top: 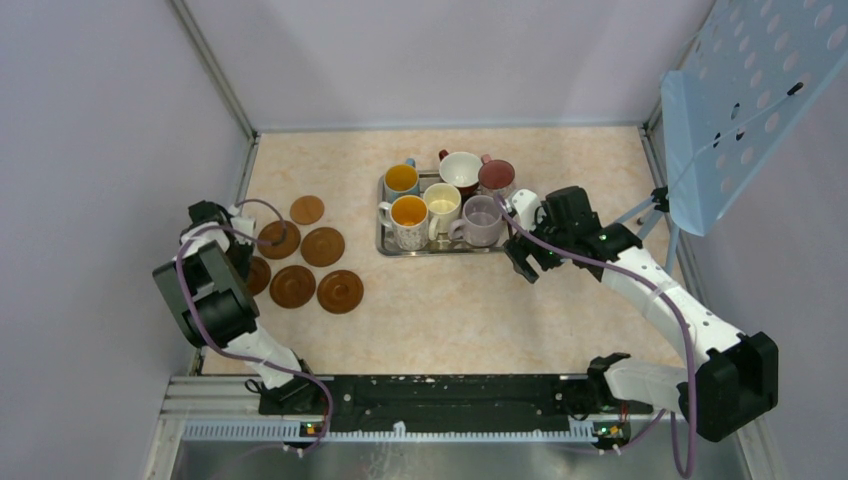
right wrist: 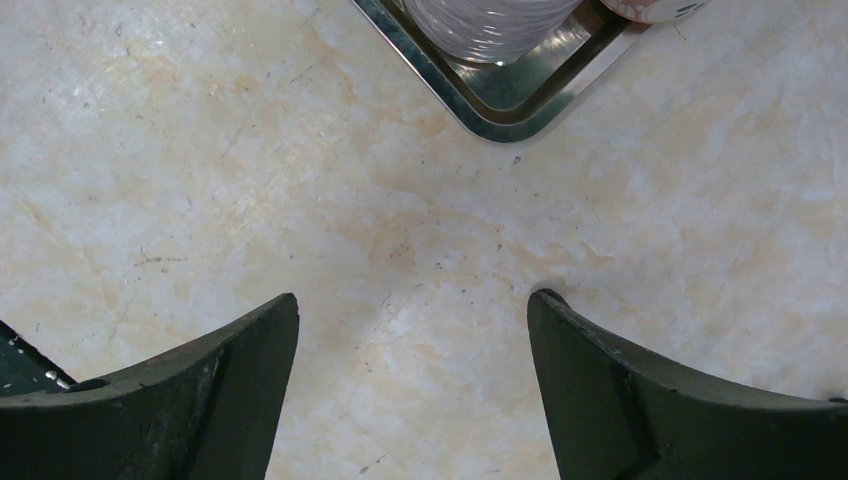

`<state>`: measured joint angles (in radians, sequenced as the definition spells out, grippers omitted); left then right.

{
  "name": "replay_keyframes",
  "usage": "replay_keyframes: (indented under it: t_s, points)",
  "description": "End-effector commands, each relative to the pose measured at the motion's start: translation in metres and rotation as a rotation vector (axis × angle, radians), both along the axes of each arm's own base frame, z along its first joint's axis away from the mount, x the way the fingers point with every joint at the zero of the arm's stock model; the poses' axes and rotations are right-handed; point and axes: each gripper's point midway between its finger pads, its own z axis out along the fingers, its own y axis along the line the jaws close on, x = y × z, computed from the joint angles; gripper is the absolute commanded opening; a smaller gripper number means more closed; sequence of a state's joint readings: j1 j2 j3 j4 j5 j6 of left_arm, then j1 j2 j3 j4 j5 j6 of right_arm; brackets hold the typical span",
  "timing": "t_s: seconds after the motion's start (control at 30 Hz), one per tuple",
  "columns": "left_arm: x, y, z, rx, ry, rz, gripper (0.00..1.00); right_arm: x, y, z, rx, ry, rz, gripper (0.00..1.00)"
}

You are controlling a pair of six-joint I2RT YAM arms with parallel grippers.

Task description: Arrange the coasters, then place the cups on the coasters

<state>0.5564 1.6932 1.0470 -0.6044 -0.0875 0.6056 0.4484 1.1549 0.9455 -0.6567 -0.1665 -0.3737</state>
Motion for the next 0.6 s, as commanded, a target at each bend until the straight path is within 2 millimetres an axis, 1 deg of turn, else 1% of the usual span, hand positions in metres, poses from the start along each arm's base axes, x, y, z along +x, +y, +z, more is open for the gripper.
replay_keyframes:
  t_s: [0.0, 0.1, 0.23, 0.3, 0.5, 0.57]
  points:
    - [-0.012, -0.002, -0.004, -0.012, 0.023, 0.005, 0.41, 0.010, 0.006, 0.019, 0.032, -0.047, 0.000, 0.83]
    - [-0.009, -0.003, 0.000, -0.020, 0.010, 0.007, 0.41, 0.008, 0.005, 0.018, 0.033, -0.045, 0.000, 0.83]
    - [0.012, -0.004, 0.015, -0.051, -0.065, 0.009, 0.41, 0.007, 0.006, 0.016, 0.035, -0.040, 0.001, 0.83]
    - [0.020, -0.002, 0.018, -0.060, -0.077, 0.020, 0.42, 0.007, 0.006, 0.017, 0.038, -0.040, 0.002, 0.83]
    - [0.031, 0.004, 0.016, -0.055, -0.085, 0.020, 0.44, 0.008, 0.006, 0.018, 0.039, -0.042, 0.001, 0.83]
    - [0.032, 0.004, 0.012, -0.058, -0.084, 0.025, 0.44, 0.007, 0.006, 0.018, 0.037, -0.041, 0.002, 0.83]
